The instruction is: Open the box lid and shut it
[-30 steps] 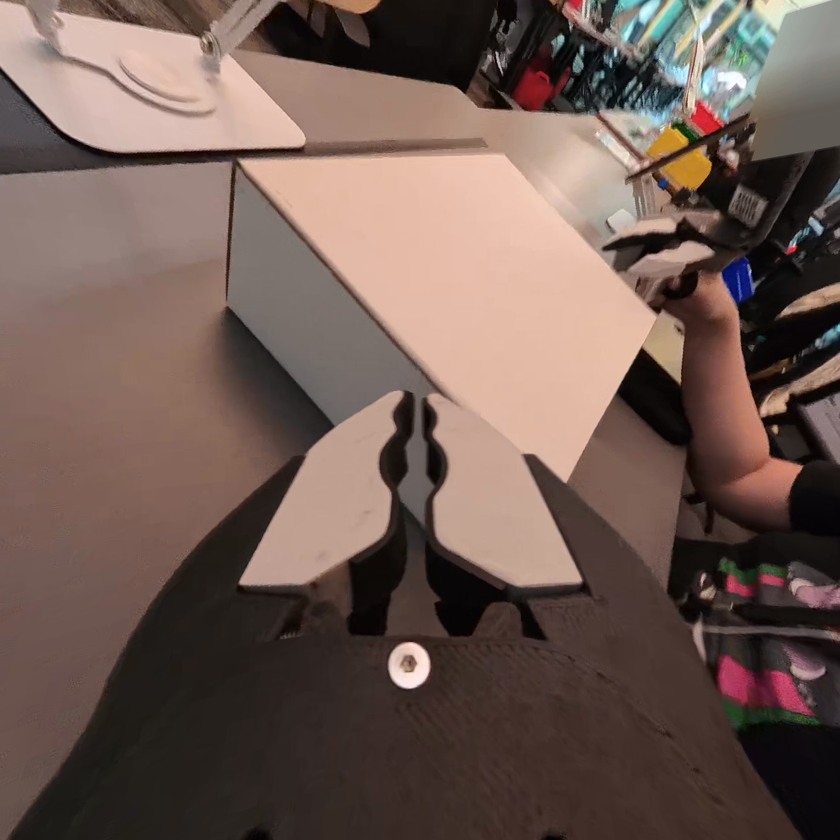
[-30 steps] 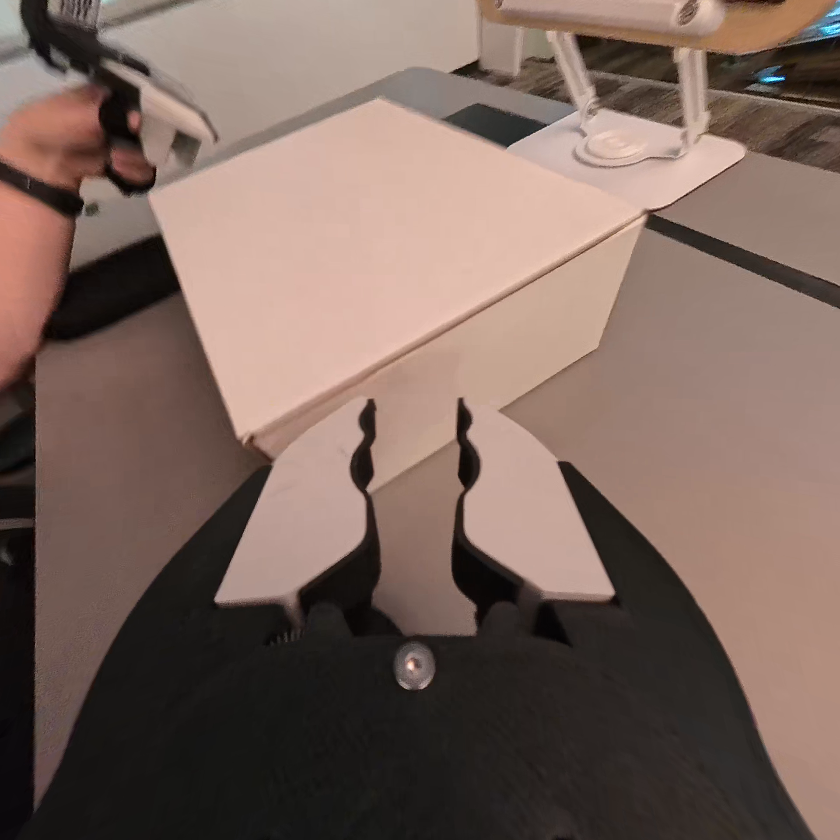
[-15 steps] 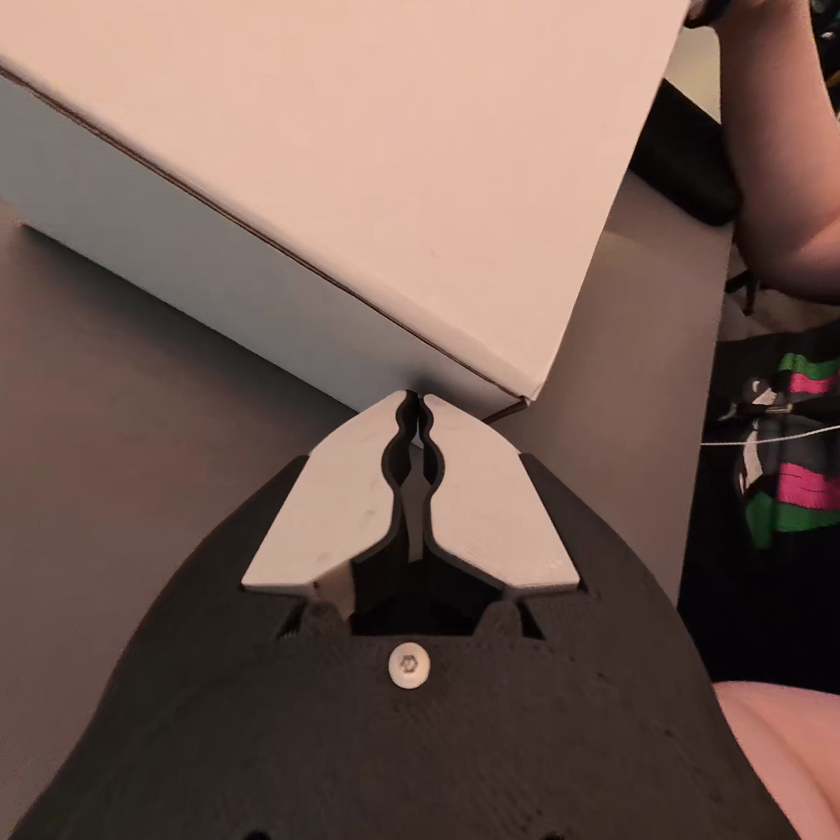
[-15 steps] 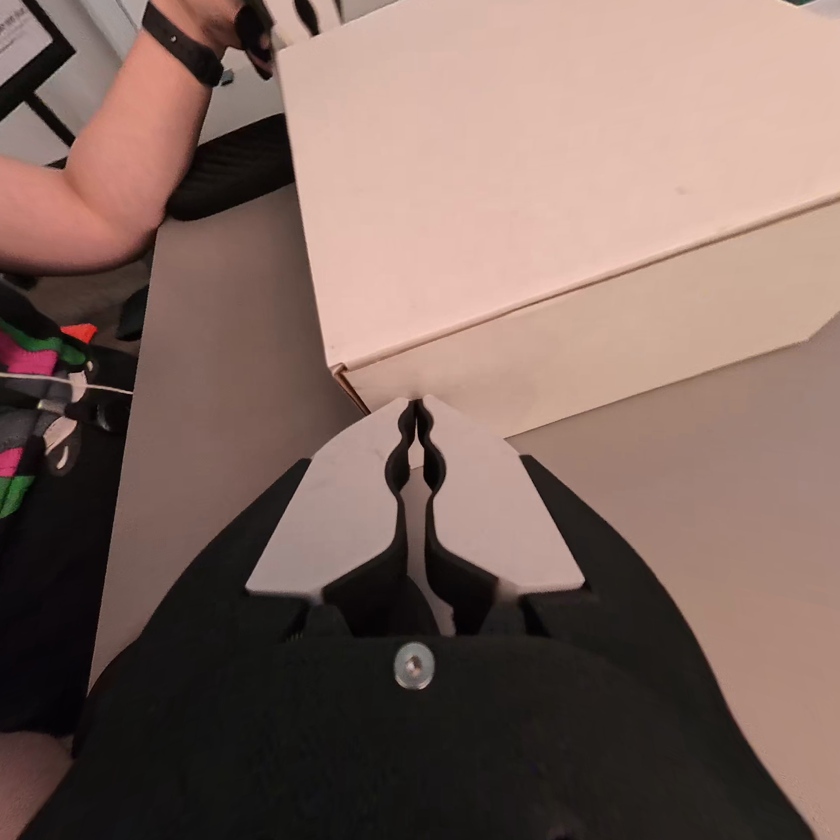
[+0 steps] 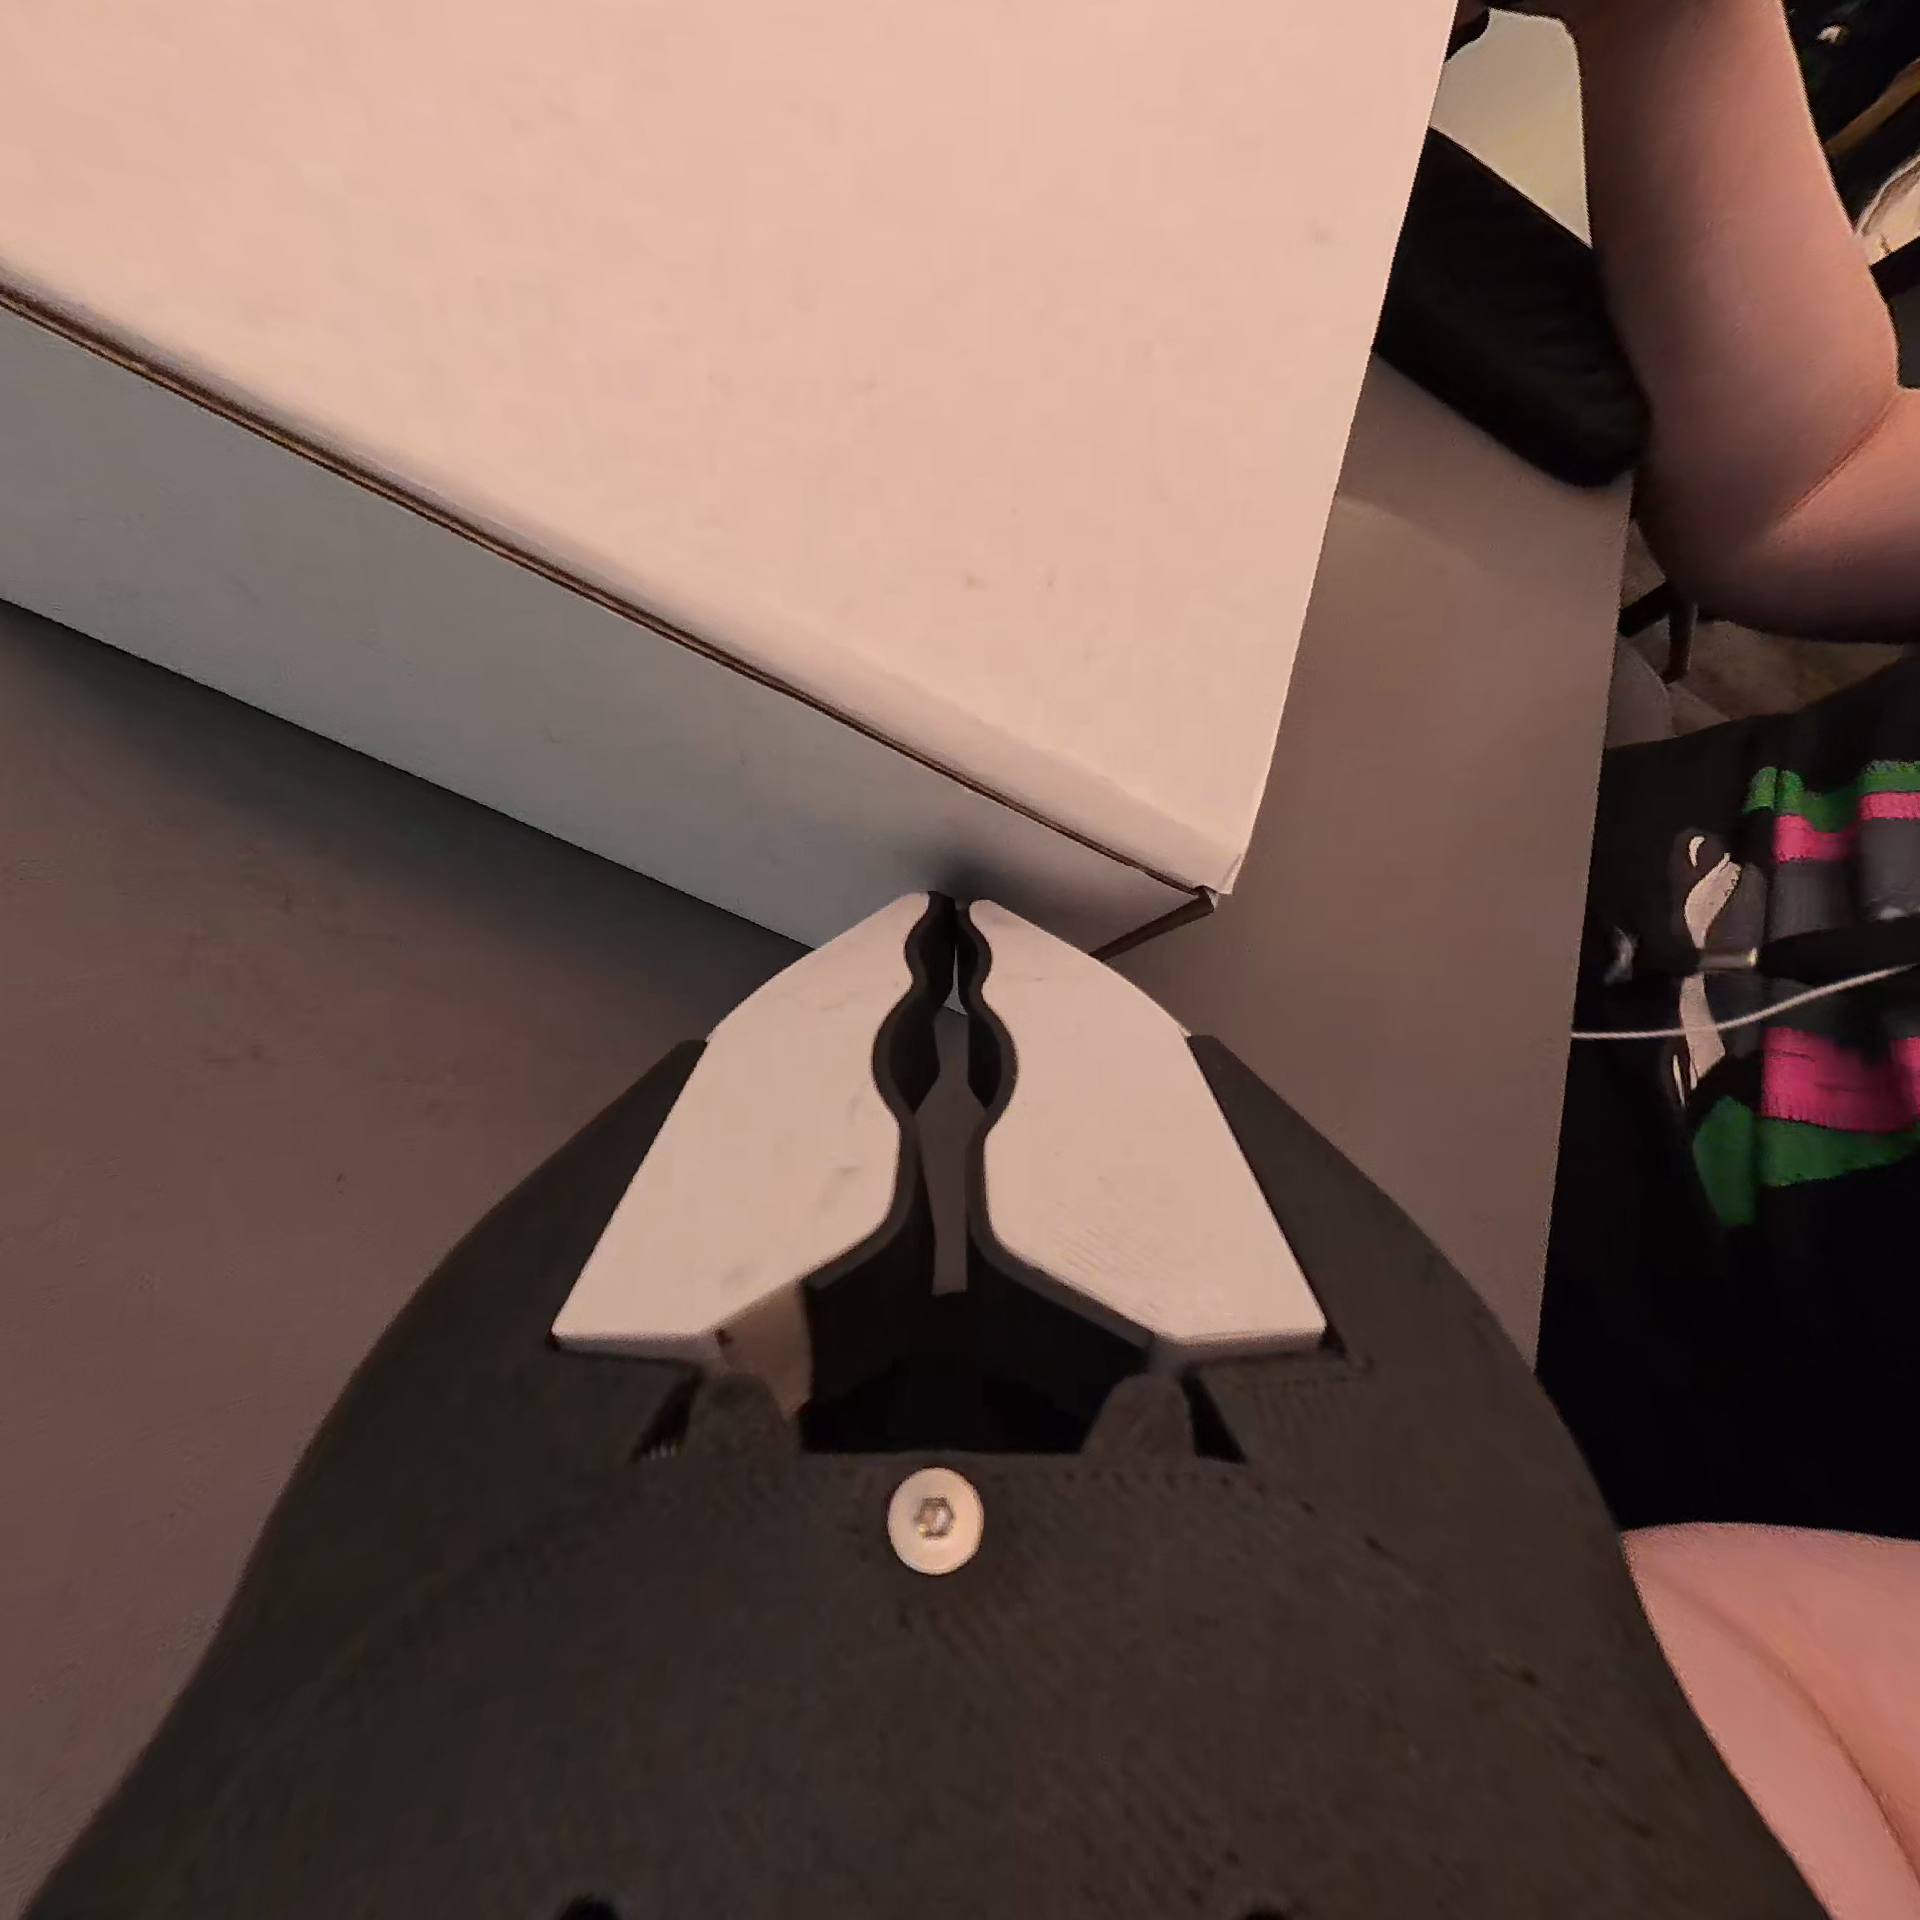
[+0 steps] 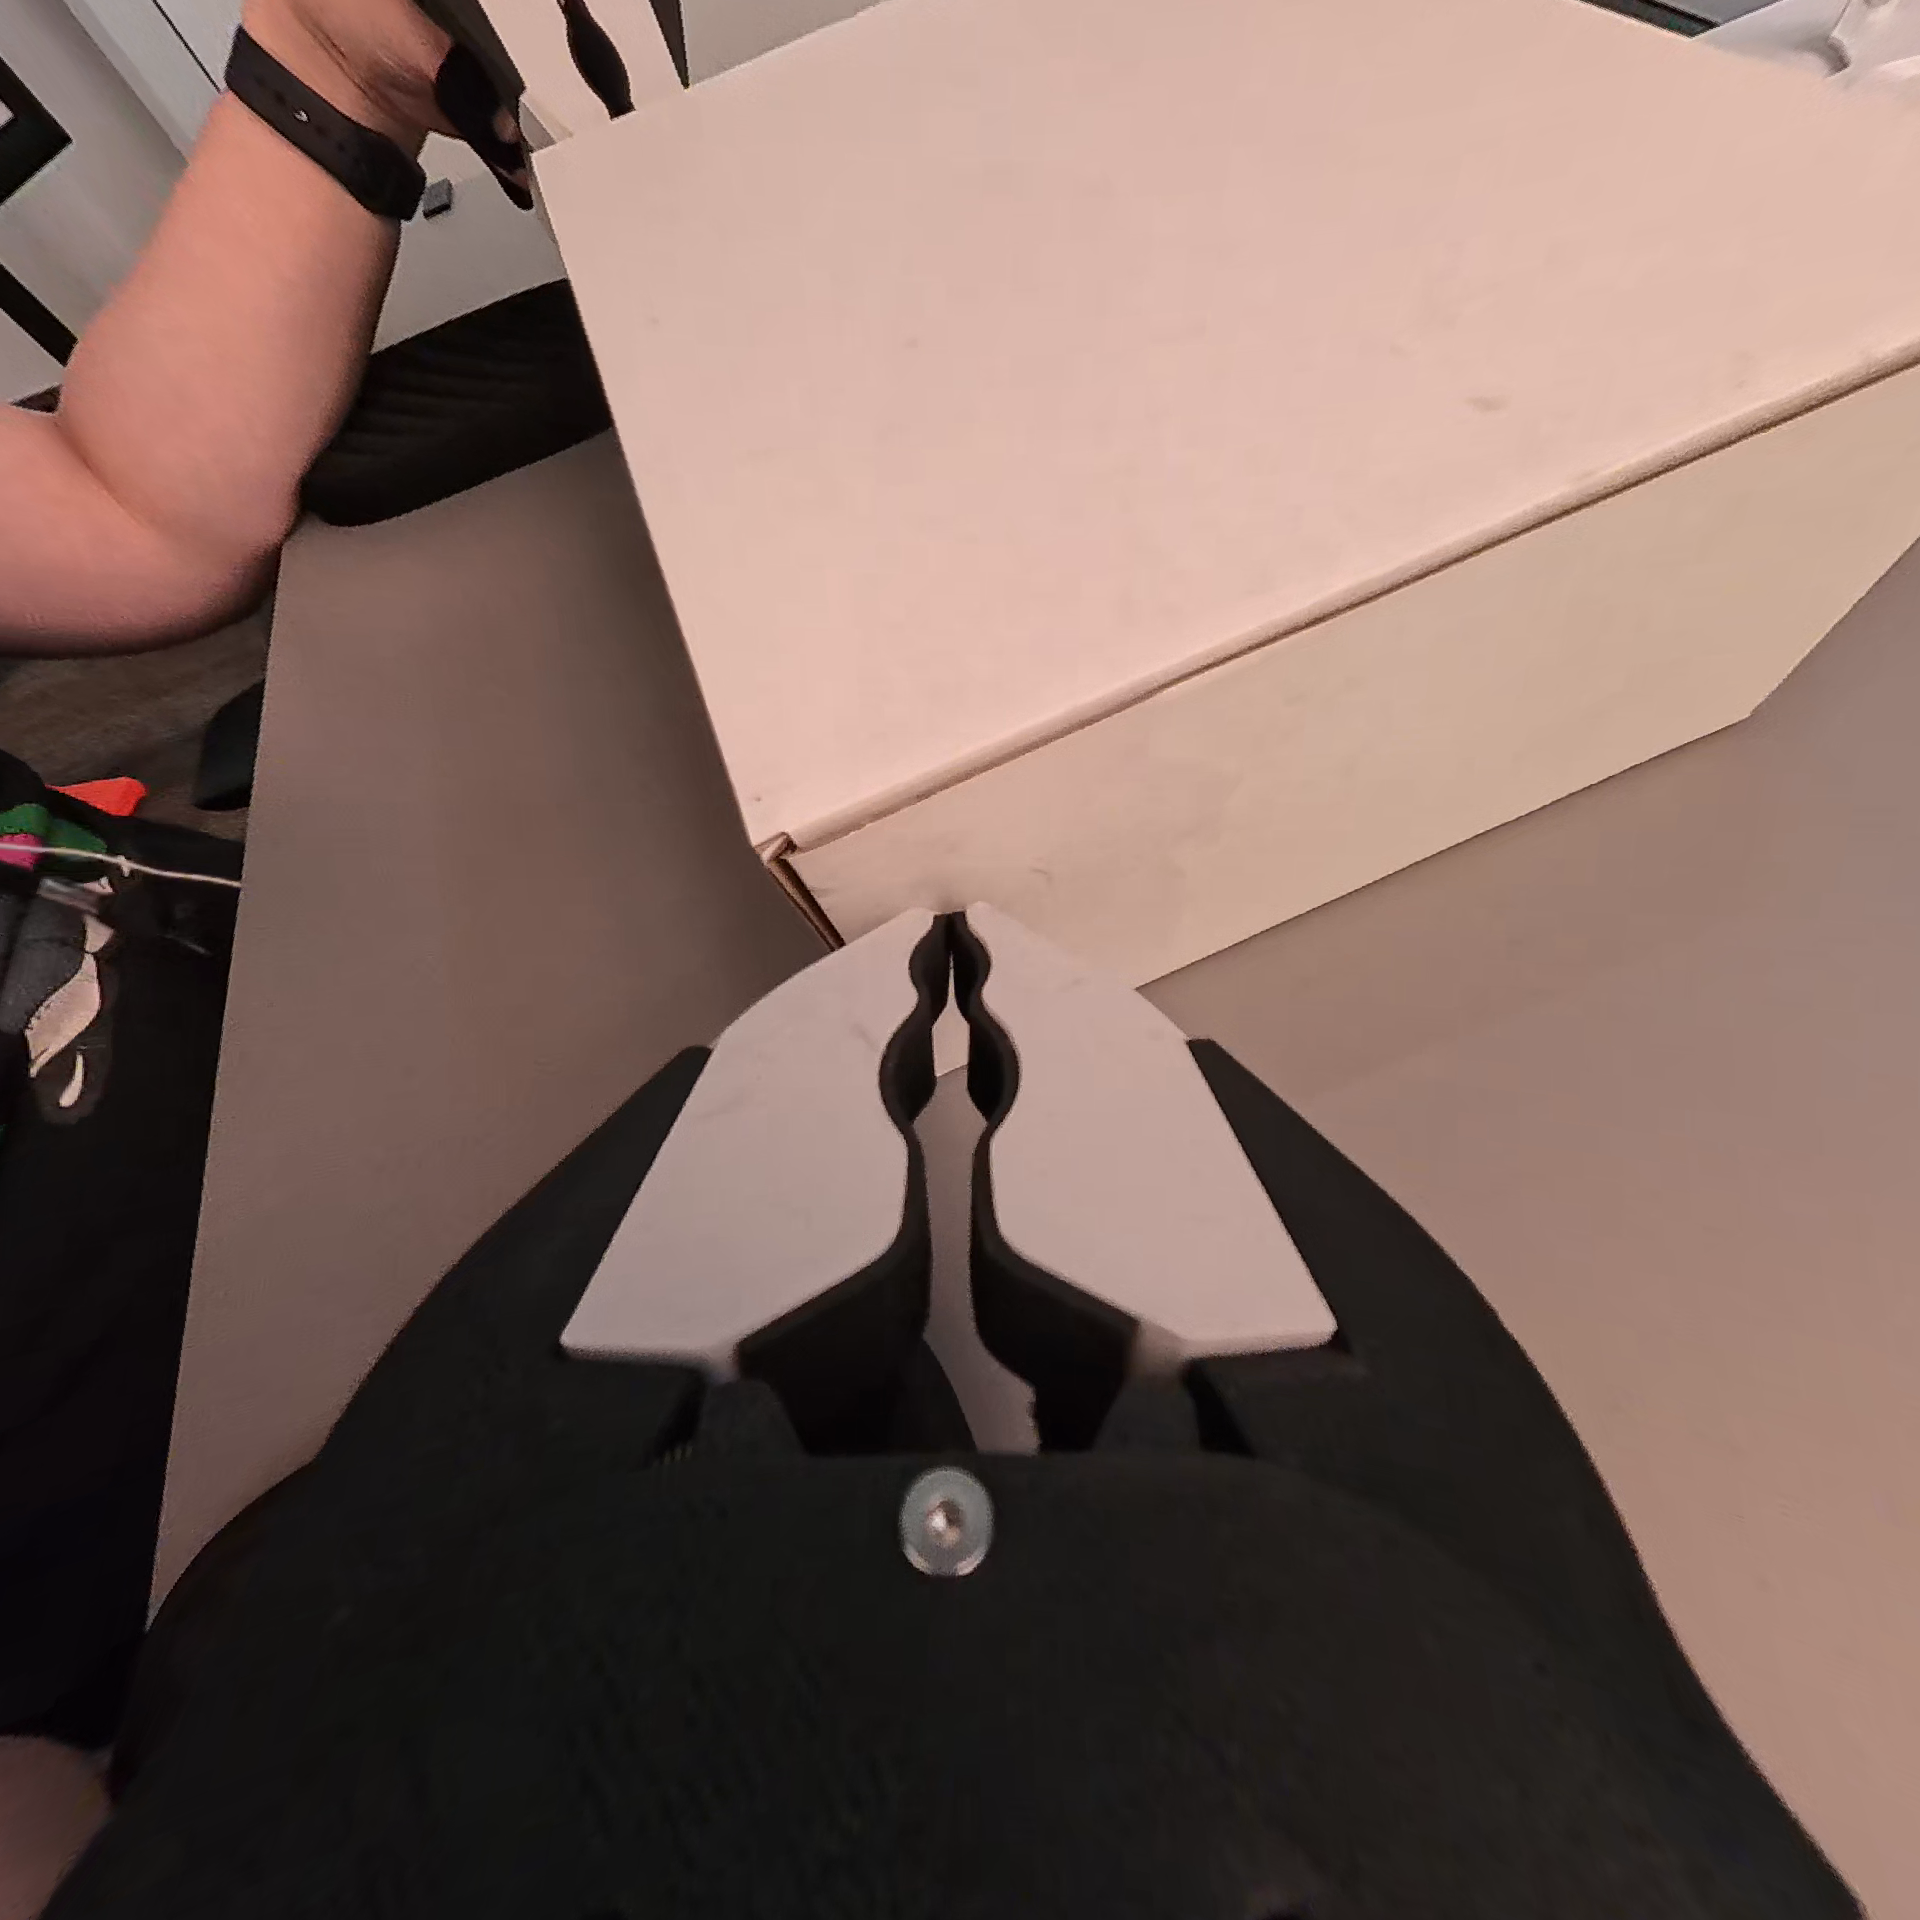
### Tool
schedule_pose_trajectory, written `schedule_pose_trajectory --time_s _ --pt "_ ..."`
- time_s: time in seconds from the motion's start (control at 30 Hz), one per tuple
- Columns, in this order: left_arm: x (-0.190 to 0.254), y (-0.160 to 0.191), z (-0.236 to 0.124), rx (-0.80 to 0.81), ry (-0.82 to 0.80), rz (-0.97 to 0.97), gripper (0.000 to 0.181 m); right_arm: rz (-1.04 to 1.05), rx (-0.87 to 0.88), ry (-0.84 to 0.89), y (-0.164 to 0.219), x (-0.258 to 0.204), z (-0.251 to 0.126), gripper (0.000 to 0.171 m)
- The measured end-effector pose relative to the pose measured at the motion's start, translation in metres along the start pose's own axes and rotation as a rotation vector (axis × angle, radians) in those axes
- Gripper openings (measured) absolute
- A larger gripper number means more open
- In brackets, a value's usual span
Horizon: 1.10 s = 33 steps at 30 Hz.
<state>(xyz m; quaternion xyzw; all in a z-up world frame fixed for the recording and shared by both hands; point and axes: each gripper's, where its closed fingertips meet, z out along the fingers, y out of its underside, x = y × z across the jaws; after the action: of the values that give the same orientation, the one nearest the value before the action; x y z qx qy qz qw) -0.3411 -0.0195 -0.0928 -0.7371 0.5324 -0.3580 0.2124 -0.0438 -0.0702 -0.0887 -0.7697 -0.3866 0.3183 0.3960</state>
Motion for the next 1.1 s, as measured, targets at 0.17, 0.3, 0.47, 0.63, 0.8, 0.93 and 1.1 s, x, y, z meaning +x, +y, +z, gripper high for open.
schedule_pose_trajectory --time_s 0.17,0.3,0.47,0.63,0.8,0.93,1.1 --pt "-0.001 0.0 -0.001 0.011 0.004 0.001 0.0 0.024 0.024 -0.03 -0.001 0.0 0.001 0.0" --pt "-0.001 0.0 -0.001 0.02 0.027 -0.02 0.0 0.026 0.026 -0.035 -0.001 0.0 0.001 0.0" --pt "-0.001 0.0 -0.001 0.015 0.014 -0.011 0.0 -0.012 0.012 -0.004 0.0 0.0 0.001 0.0" --pt "0.0 -0.003 -0.007 0.041 0.023 -0.017 0.001 -0.011 0.001 0.048 0.0 0.006 0.0 0.017" --pt "-0.001 -0.026 -0.03 0.222 -0.019 0.016 0.025 -0.078 0.037 0.15 -0.01 0.011 -0.008 0.035" --pt "-0.009 -0.049 -0.047 0.398 -0.059 0.025 0.044 -0.111 0.07 0.203 -0.015 0.016 -0.013 0.047" --pt "-0.031 -0.079 -0.066 0.623 -0.113 -0.024 0.071 -0.2 0.164 0.217 -0.032 0.008 -0.024 0.047"
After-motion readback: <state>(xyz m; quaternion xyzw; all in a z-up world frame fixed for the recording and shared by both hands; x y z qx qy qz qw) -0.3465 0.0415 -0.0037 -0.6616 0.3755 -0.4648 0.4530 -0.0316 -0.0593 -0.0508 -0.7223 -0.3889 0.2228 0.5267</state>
